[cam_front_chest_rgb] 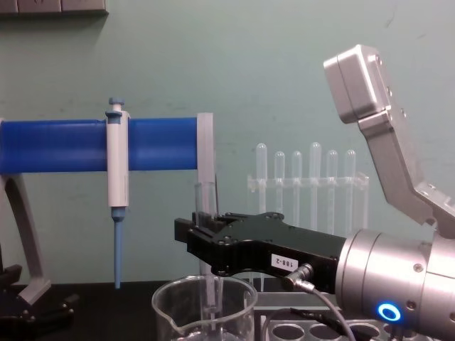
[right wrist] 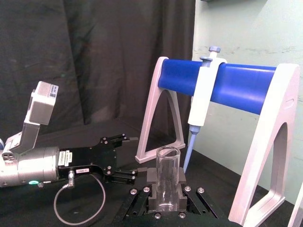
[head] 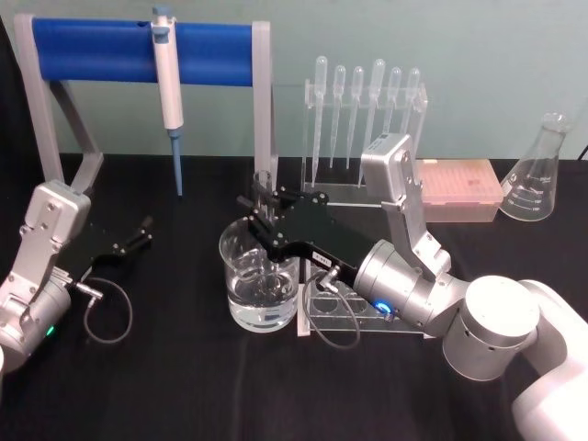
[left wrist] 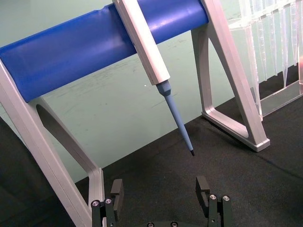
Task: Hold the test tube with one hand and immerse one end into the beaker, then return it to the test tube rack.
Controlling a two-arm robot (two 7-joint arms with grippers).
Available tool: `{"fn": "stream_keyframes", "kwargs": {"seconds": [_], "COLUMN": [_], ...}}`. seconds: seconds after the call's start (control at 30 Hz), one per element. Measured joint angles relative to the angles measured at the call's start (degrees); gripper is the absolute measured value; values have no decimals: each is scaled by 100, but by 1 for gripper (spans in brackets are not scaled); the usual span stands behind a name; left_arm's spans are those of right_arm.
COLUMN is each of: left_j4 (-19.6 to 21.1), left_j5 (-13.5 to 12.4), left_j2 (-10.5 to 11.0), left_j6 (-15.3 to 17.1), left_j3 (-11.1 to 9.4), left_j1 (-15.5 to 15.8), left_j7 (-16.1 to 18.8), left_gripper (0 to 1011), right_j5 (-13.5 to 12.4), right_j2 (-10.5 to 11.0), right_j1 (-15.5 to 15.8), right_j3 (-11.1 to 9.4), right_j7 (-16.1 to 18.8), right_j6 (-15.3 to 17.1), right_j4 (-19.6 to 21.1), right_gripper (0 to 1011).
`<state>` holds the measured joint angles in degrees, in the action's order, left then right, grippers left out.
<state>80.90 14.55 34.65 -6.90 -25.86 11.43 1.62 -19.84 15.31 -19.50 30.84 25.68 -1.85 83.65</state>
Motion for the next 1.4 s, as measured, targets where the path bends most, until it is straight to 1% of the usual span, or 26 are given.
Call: {"fn": "stream_keyframes", "kwargs": {"seconds": [1.4], "left_j4": [0], "left_j5": [0], "left_j2": [0], "left_j6": [0], "left_j3": [0], "left_j1": [0], "left_j7": [0], "left_gripper": [1000], "right_j5": [0], "right_j2": [0], "right_j1": [0], "right_j3": [0], "right_j7": [0], "right_j6": [0], "right_j4": [0], "right_gripper": [224]}}
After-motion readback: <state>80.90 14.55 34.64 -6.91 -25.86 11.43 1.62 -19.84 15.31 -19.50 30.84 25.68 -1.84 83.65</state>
